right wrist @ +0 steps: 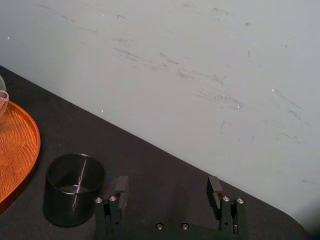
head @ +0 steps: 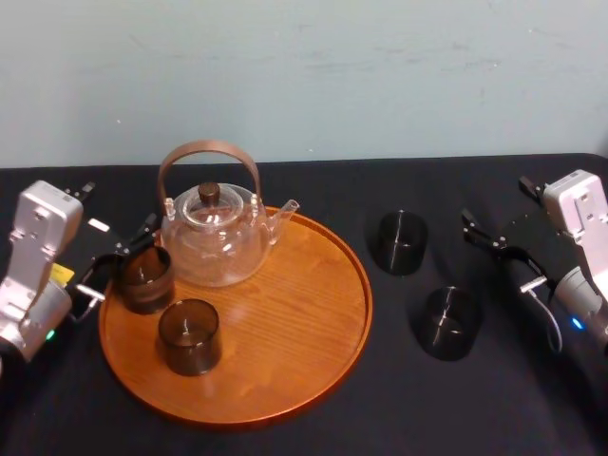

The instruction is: Pick up the glass from the table and place it on the tray.

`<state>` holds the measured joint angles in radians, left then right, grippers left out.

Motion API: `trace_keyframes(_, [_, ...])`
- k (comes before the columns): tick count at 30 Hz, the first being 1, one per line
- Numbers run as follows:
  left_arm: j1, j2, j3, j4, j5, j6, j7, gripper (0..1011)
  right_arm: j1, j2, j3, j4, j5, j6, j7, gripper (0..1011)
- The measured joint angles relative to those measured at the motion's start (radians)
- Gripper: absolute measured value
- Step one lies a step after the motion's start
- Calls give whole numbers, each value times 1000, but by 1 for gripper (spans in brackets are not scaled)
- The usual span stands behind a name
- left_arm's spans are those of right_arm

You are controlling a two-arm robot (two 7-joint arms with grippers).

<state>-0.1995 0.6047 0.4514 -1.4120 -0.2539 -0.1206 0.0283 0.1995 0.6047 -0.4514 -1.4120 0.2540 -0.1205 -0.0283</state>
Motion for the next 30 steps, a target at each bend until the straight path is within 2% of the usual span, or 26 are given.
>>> trace_keyframes(15, [0, 0, 0, 0, 0, 0, 0, 1001, -1, -1, 2, 0, 0, 0, 2, 1002])
trace_keyframes(19, [0, 0, 0, 0, 0, 0, 0, 1002, -10, -6, 21, -7, 19, 4, 24, 1002])
trace_keyframes(30, [0, 0, 0, 0, 0, 0, 0, 1001, -56, 0, 90, -68, 126, 74, 108, 1002])
